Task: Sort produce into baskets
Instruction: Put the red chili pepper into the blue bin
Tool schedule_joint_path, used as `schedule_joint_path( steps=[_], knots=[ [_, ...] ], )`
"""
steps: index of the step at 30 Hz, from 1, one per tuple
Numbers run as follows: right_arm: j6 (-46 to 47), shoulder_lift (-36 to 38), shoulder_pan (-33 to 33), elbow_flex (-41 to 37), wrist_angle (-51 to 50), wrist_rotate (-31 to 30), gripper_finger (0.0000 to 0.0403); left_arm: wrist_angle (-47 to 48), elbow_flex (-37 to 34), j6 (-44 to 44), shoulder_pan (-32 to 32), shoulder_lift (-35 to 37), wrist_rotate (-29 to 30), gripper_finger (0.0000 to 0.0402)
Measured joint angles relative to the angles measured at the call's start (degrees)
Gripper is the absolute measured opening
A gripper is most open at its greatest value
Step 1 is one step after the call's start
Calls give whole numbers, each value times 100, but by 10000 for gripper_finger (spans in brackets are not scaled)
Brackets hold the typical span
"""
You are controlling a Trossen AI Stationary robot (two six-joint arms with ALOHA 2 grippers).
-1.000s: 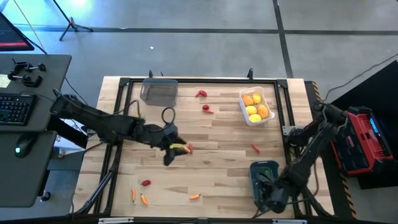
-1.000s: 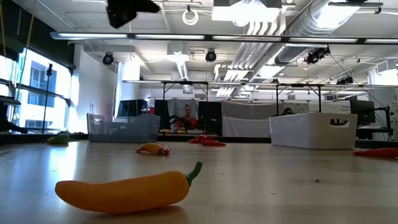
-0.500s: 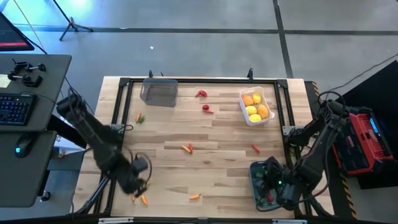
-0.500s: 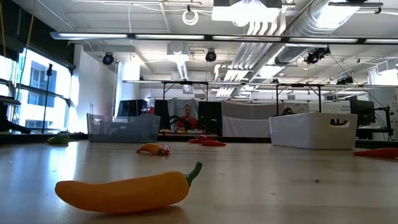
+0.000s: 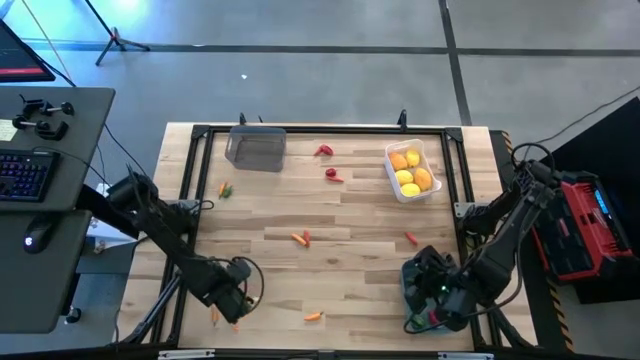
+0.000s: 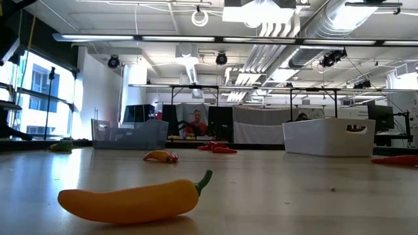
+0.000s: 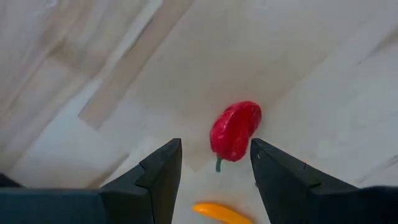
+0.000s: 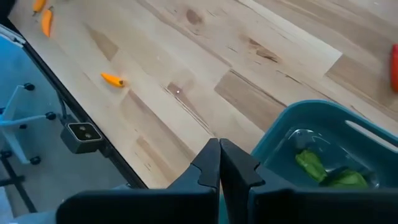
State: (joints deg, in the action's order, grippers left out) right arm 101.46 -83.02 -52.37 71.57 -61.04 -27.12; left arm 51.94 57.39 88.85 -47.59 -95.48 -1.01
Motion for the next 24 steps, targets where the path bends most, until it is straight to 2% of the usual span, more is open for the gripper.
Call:
schedule_joint_path(
  steps=[6, 12, 15, 20, 22, 24],
  knots=[
    [6, 0, -46, 0, 2, 110, 0, -478, 0, -384, 1, -271, -46, 177],
    [6, 0, -81, 0, -45, 101, 0, -374, 6, -604, 28, -549, -172, 165],
    [6, 0, -100, 0, -66, 99, 0, -388, 20, -608, 28, -579, -220, 133],
    [4, 31, -230, 6, -80, 32, 0, -809, 113, -1060, 192, -385, -315, 28],
    [-107, 73, -385, 124, -88, -268, 0, -1207, 316, -1415, 310, -125, -109, 14],
    [-233, 115, -600, 317, -99, -871, 0, -1375, 579, -1776, 473, 122, 309, 26]
  ],
)
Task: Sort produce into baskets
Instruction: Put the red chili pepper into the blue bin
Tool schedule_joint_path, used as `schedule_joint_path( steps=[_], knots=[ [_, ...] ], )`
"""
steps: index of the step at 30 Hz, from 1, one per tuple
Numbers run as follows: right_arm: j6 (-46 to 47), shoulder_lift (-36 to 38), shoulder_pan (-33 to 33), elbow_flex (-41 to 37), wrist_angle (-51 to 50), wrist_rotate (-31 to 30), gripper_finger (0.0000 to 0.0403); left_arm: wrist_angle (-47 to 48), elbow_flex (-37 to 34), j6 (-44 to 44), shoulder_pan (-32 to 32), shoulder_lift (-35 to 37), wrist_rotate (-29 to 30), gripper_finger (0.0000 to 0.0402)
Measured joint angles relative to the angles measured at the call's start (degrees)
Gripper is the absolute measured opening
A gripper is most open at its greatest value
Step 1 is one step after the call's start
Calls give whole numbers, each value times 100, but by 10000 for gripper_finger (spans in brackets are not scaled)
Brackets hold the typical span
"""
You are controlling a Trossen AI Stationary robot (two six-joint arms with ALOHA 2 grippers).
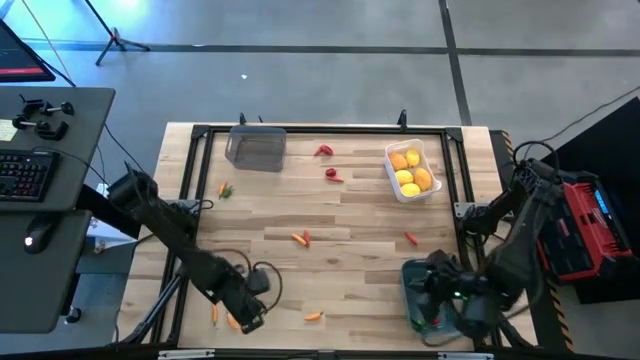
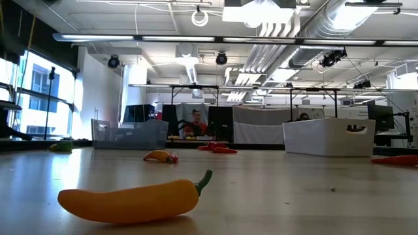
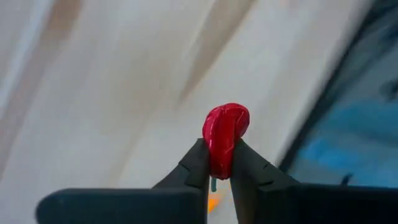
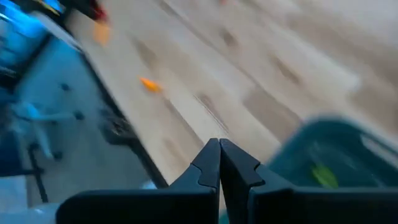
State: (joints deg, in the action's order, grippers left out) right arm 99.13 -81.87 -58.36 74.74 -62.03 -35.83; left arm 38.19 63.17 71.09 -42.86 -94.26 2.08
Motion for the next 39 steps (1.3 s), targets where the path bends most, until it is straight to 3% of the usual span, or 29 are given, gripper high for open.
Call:
schedule_joint_path(
  steps=[3, 6, 11, 16, 23, 28, 33, 39],
  knots=[
    [-176, 13, -243, 266, -108, -988, 0, -273, 457, -605, 360, 271, 740, 41],
    [-199, 14, -349, 500, -430, -1809, 0, -1196, 965, -1956, 878, 337, 1099, 35],
    [-197, 15, -330, 698, -833, -2524, 0, -2542, 1610, -4109, 1748, -206, 995, 11],
    [-168, 22, -302, 711, -923, -2543, 0, -3012, 2432, -5066, 2368, -1361, 258, 8],
    [-168, 22, -281, 704, -1107, -2520, 0, -3870, 3965, -5222, 2662, -3398, -357, 11],
    [-168, 22, -144, 699, -1222, -2525, 0, -4070, 5137, -5304, 2715, -4538, -437, 33],
    [-170, 22, 56, 697, -1237, -2527, 0, -4157, 5764, -5121, 2715, -4924, -238, 54],
    [-192, 22, 253, 695, -1234, -2527, 0, -3818, 5812, -4960, 2757, -5044, 140, 61]
  ],
)
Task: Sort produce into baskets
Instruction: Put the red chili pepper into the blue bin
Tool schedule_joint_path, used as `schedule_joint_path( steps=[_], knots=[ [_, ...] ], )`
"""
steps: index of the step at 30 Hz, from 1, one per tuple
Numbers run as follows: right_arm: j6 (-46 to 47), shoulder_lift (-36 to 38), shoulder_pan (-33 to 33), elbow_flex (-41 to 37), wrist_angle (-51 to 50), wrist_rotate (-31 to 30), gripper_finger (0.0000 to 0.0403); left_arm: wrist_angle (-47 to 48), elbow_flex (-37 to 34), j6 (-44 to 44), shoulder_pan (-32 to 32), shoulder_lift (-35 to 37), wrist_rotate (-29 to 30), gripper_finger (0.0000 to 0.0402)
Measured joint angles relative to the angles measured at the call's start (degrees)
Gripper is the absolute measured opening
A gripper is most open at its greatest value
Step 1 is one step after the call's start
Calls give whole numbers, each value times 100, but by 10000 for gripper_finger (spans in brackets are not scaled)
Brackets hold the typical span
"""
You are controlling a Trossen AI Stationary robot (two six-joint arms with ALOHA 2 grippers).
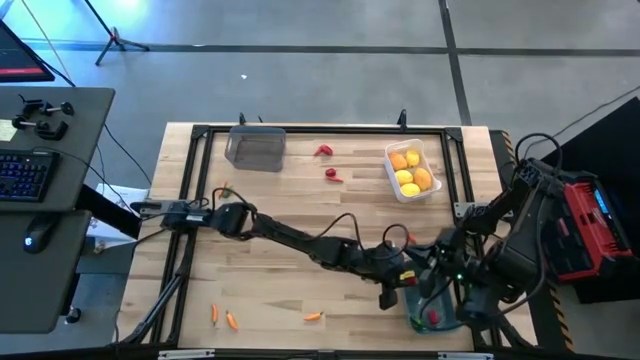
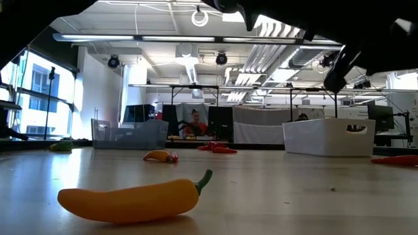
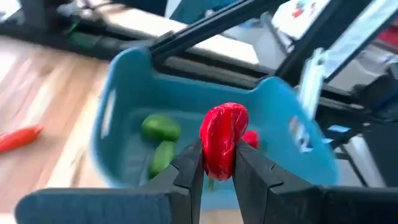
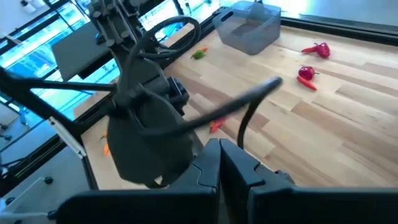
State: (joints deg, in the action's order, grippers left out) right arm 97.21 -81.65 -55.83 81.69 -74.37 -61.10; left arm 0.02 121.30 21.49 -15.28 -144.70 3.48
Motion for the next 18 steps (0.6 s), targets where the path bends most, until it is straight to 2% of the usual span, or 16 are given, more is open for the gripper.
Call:
schedule_joint_path(
  steps=[2, 6, 11, 18],
  knots=[
    [0, 0, 40, 0, 0, -2, 0, 159, -12, 36, 34, 3, 25, 61],
    [-1, 0, 127, 0, 1, -2, 0, 141, -33, -452, 78, 9, 11, 62],
    [-75, 0, 186, 0, 2, -2, 0, -549, -36, -833, 51, 23, -151, 62],
    [-68, 0, 186, 0, 4, 0, 0, -696, -33, -721, 22, 10, -323, 62]
  ],
)
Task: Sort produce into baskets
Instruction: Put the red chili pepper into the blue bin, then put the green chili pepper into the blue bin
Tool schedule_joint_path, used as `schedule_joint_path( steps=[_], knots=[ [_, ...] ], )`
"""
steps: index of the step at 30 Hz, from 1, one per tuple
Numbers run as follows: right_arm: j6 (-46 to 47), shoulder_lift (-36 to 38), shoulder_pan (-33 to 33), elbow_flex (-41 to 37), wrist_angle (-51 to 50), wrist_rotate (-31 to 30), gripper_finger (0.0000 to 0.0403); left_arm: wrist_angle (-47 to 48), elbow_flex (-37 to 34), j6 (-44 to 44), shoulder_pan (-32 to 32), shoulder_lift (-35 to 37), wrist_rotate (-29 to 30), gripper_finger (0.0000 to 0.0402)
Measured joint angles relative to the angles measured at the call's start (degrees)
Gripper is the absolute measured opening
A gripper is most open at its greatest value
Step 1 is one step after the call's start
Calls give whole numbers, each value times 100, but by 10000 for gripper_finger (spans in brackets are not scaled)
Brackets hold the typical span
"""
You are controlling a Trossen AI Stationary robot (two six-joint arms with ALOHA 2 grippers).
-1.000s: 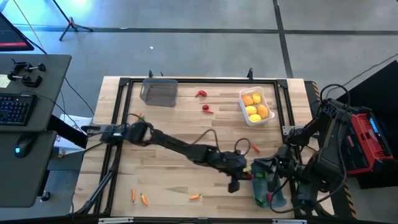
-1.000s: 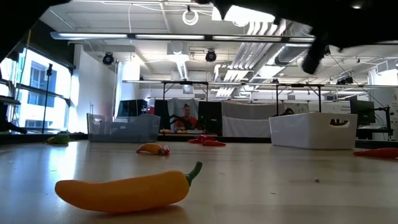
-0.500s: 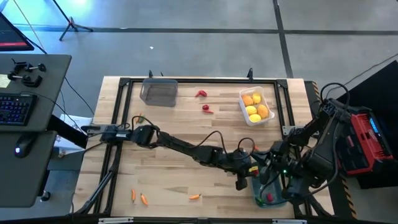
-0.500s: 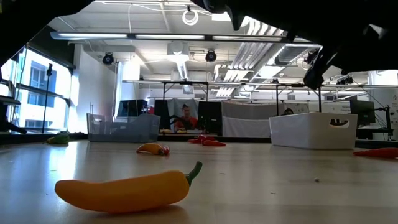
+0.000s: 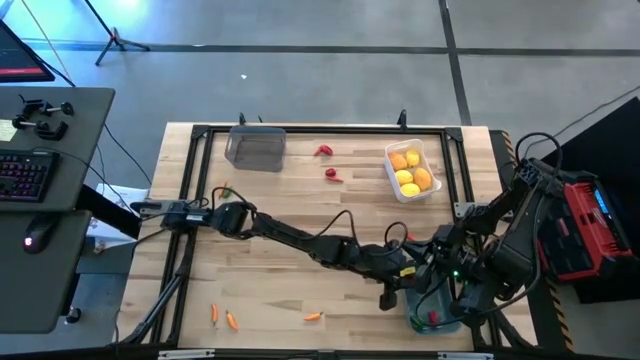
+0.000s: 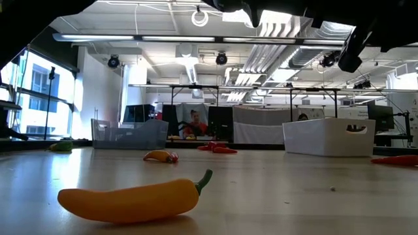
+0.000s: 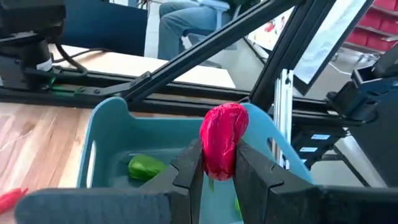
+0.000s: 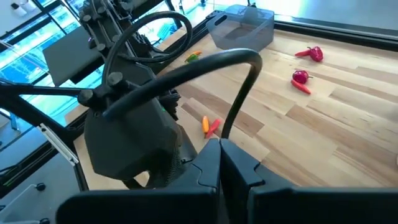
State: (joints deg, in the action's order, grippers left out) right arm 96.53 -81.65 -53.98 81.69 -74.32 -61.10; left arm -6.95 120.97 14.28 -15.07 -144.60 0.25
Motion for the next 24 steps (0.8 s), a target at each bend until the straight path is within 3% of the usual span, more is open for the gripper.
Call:
schedule_joint_path(
  steps=[10, 20, 24],
  knots=[
    [92, 0, 38, 0, 41, 4, 0, -25, 0, 52, 168, -19, 10, 79],
    [92, 0, 37, 0, 39, 9, 0, 37, -1, 60, 240, -21, -151, 170],
    [92, 0, 37, 0, 37, 9, 0, 915, -7, -66, 275, 191, -414, 194]
  ],
)
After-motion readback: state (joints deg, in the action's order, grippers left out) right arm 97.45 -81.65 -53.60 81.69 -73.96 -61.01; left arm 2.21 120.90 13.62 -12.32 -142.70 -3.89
